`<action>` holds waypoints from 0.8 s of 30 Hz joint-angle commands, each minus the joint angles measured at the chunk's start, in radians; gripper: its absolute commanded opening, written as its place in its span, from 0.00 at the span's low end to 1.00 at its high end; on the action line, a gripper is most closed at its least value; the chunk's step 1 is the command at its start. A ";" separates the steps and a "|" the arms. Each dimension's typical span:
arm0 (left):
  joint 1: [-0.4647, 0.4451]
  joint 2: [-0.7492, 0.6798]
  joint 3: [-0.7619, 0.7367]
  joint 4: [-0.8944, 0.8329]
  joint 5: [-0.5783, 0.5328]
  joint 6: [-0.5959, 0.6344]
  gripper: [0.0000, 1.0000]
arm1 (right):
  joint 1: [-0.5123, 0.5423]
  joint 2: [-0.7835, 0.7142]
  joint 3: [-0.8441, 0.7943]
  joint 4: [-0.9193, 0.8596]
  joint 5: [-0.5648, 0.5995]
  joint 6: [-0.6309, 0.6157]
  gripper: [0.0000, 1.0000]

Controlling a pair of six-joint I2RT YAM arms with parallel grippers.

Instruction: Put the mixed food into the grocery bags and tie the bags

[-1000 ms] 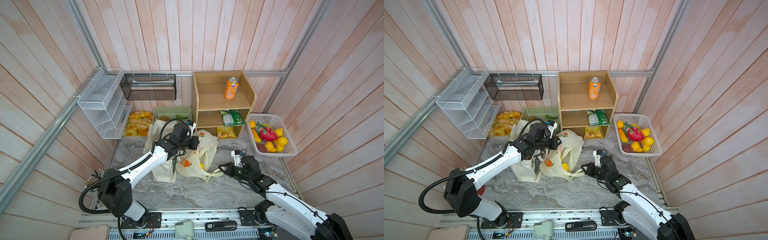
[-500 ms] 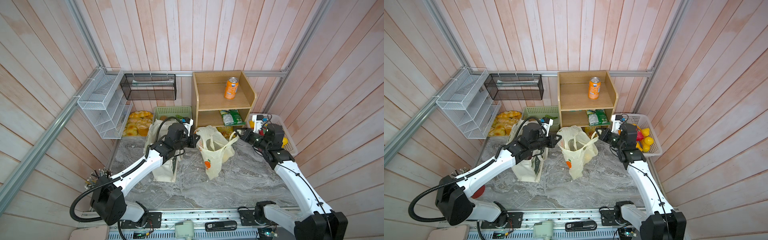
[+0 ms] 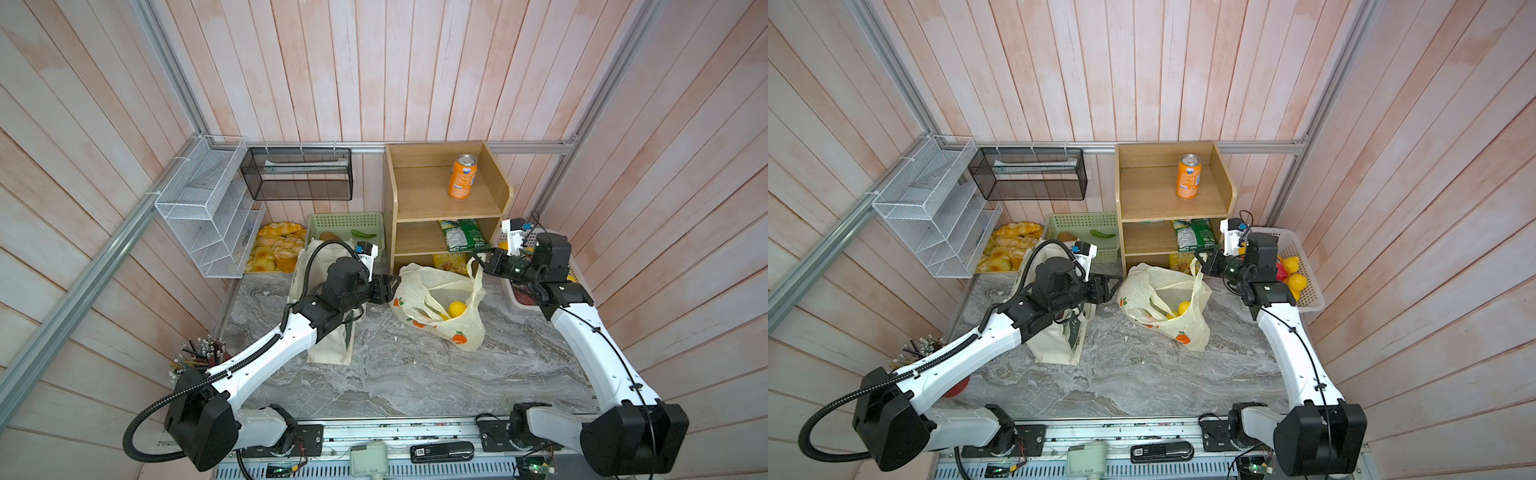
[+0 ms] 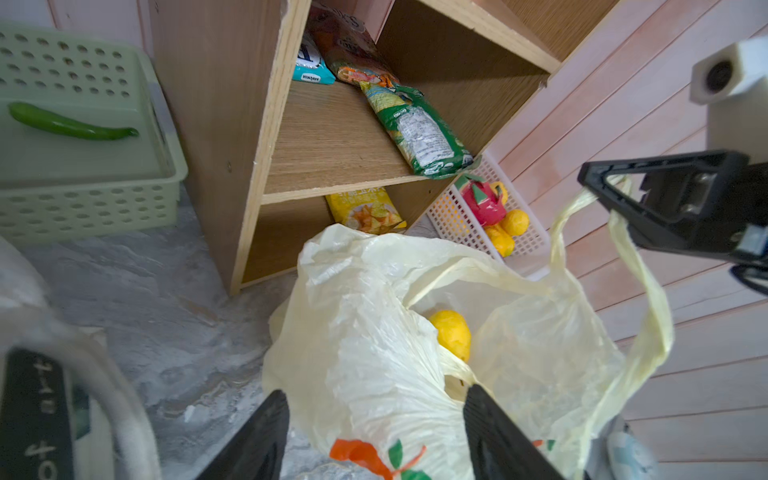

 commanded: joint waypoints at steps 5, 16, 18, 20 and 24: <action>-0.097 0.088 0.183 -0.148 -0.115 0.319 0.75 | -0.006 -0.079 -0.040 -0.052 0.043 -0.073 0.00; -0.256 0.352 0.434 -0.393 -0.342 0.499 0.77 | -0.006 -0.159 -0.156 -0.013 0.063 -0.023 0.00; -0.281 0.388 0.455 -0.417 -0.400 0.513 0.77 | -0.008 -0.162 -0.165 -0.009 0.065 -0.020 0.00; -0.297 0.417 0.466 -0.434 -0.447 0.524 0.77 | -0.007 -0.164 -0.172 -0.004 0.063 -0.017 0.00; -0.304 0.447 0.472 -0.457 -0.490 0.522 0.78 | -0.007 -0.165 -0.181 0.005 0.061 -0.011 0.00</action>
